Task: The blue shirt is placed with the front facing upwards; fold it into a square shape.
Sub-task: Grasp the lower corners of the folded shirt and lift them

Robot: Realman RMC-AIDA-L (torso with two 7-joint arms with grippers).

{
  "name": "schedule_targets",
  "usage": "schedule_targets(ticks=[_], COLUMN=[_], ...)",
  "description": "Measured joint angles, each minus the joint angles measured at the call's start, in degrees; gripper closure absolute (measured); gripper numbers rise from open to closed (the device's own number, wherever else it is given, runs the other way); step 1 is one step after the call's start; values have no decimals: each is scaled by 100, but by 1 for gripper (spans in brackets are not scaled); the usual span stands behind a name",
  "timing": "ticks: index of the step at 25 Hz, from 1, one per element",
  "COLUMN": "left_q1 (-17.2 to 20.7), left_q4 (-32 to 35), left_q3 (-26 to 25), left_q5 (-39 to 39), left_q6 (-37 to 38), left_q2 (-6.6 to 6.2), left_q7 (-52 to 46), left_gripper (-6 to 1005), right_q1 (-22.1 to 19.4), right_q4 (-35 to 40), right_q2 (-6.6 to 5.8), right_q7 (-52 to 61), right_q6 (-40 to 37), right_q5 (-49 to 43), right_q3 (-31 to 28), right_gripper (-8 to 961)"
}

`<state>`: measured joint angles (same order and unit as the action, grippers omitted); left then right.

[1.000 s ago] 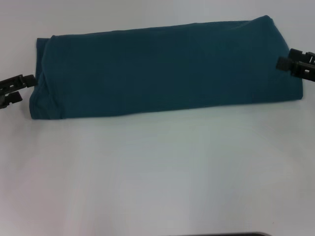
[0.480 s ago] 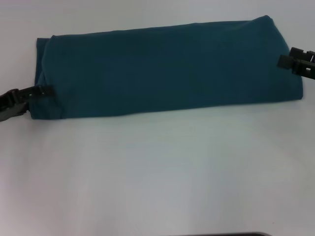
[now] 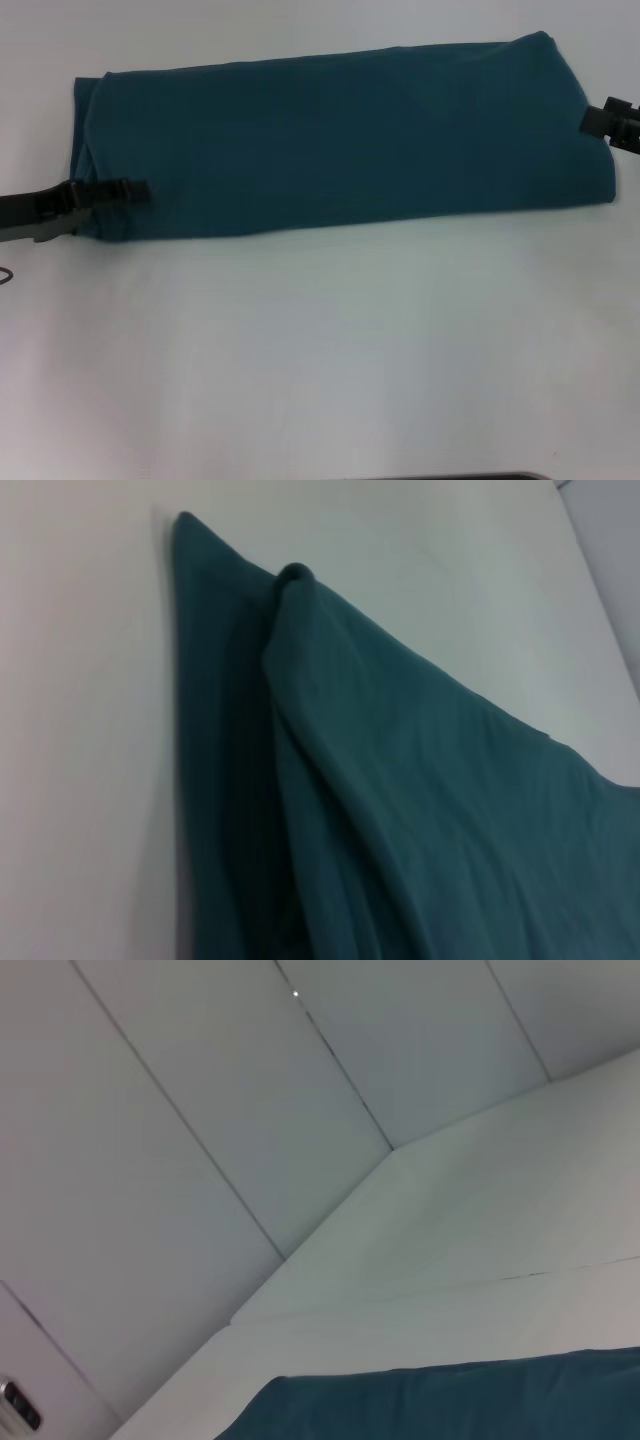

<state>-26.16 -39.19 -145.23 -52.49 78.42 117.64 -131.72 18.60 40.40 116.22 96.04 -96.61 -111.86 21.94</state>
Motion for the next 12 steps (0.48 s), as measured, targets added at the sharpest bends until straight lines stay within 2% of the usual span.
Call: schedule_targets(ticks=[2,4,9,12], left_q1=[24,47,103,107], left_q4=[-93,-143,-269,-283], left_q3=[-43,-61,-87,-114], left_q5=[-39,-56,-69,-71], left_q6=[76,113,235,267], left_q2=[10,10,-4,-16], left_q7=[20,26,-4,-10], left_gripper=[115,216,457,585], right_q1=[18,64,352,594], right_q4=[18,40,49,113], right_q2=[-96,-261,-858,-1116], right_q7=[360,841,2458,3157], right_q6=[78,253,648,557], right_q5=[-72,-202,-1137,-1729], right_q3=[-4,11,148,239], right_gripper=[42,43,44,45])
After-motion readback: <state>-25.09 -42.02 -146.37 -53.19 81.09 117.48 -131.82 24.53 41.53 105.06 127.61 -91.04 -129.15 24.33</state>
